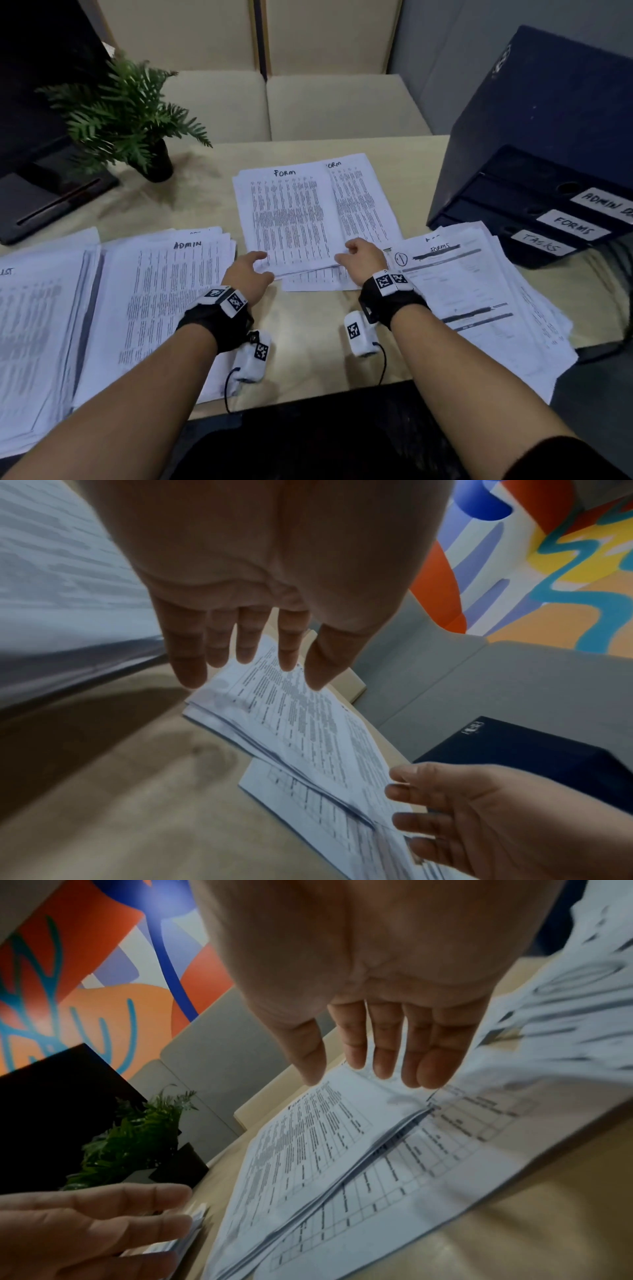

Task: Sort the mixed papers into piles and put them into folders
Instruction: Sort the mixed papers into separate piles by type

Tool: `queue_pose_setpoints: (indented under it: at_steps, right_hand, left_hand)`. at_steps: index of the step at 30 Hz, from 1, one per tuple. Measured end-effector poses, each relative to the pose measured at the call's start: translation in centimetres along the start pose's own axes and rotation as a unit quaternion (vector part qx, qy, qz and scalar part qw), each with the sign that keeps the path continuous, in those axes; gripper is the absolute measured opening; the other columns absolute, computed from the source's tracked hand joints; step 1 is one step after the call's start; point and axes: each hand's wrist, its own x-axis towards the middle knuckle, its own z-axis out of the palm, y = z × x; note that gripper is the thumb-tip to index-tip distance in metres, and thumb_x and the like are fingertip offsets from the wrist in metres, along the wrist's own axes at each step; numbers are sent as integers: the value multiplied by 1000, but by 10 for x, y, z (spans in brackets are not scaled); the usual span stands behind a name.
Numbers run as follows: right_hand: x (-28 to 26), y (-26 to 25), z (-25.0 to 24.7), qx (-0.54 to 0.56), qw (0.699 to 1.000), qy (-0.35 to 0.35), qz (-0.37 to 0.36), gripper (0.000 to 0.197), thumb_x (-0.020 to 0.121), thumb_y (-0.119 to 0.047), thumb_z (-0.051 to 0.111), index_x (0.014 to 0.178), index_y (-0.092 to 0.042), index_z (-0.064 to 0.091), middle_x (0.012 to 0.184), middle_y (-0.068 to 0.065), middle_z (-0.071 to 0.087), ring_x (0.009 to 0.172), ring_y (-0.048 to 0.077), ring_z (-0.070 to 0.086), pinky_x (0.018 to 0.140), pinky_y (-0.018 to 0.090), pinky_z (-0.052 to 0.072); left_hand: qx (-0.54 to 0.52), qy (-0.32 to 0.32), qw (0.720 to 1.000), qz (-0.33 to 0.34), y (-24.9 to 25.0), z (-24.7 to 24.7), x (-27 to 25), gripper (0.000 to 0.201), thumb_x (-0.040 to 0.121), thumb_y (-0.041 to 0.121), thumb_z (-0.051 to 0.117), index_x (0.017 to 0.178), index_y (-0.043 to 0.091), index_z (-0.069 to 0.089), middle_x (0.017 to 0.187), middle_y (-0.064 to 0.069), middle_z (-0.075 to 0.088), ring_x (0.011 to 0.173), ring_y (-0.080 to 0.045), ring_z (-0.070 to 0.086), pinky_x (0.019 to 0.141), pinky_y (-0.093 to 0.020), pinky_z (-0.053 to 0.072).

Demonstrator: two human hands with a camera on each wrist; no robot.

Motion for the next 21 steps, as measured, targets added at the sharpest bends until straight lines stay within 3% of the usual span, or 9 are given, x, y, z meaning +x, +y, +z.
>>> queue_pose_setpoints:
  at_steps: [3, 6, 8, 11, 15, 17, 19, 21]
  right_hand:
    - [21, -8, 2, -29, 999, -11, 10, 50, 93, -27, 61, 137, -7, 49, 137, 9, 53, 118, 24, 53, 86, 23, 38]
    - [47, -15, 8, -58, 998, -12, 25, 41, 91, -26, 63, 122, -1, 54, 121, 12, 59, 101, 27, 58, 71, 26, 41]
    - [60, -20, 15, -75, 996, -6, 40, 39, 88, -26, 65, 118, -2, 54, 120, 14, 59, 104, 31, 59, 78, 33, 50]
    - [73, -24, 22, -85, 995, -1, 55, 42, 88, -26, 65, 122, -4, 51, 123, 15, 55, 109, 34, 56, 89, 40, 51]
    - [84, -22, 27, -59, 996, -14, 60, 37, 86, -29, 63, 114, -7, 55, 114, 13, 59, 98, 33, 60, 81, 39, 55]
    - [87, -21, 27, -38, 998, -17, 47, 31, 87, -26, 63, 110, -6, 57, 110, 13, 62, 87, 30, 63, 70, 36, 56]
    - [86, -21, 23, -18, 999, -12, 31, 18, 91, -16, 58, 106, -8, 52, 101, 9, 59, 72, 21, 58, 52, 26, 45]
    - [84, -20, 19, 1, 1000, -10, 20, 14, 94, -9, 52, 105, -13, 45, 93, 6, 55, 65, 16, 50, 46, 23, 34]
  left_hand:
    - [13, 1, 1000, -20, 4, 5, 6, 51, 86, 18, 61, 136, 19, 49, 138, -10, 50, 120, -30, 52, 97, -32, 40]
    - [20, -4, 999, -33, 10, 11, 13, 56, 87, 18, 61, 140, 17, 43, 142, -11, 45, 120, -31, 52, 98, -34, 40]
    - [14, 3, 999, -50, 13, 14, 14, 61, 87, 18, 61, 143, 15, 38, 144, -12, 43, 123, -31, 50, 99, -34, 40]
    - [6, 16, 997, -75, 16, 17, 16, 63, 89, 19, 60, 145, 14, 33, 146, -13, 42, 126, -33, 47, 102, -36, 38]
    - [14, 15, 996, -89, 18, 19, 19, 62, 88, 23, 60, 144, 17, 34, 142, -15, 46, 122, -33, 50, 100, -35, 40]
    - [18, 15, 995, -92, 19, 18, 20, 60, 88, 23, 60, 143, 18, 35, 141, -15, 47, 120, -32, 52, 99, -34, 40]
    - [27, 13, 995, -95, 19, 19, 20, 58, 88, 23, 59, 142, 18, 37, 141, -13, 48, 120, -32, 52, 98, -33, 41]
    - [33, 12, 995, -94, 16, 19, 20, 57, 89, 24, 59, 141, 18, 37, 142, -12, 47, 121, -31, 51, 98, -33, 40]
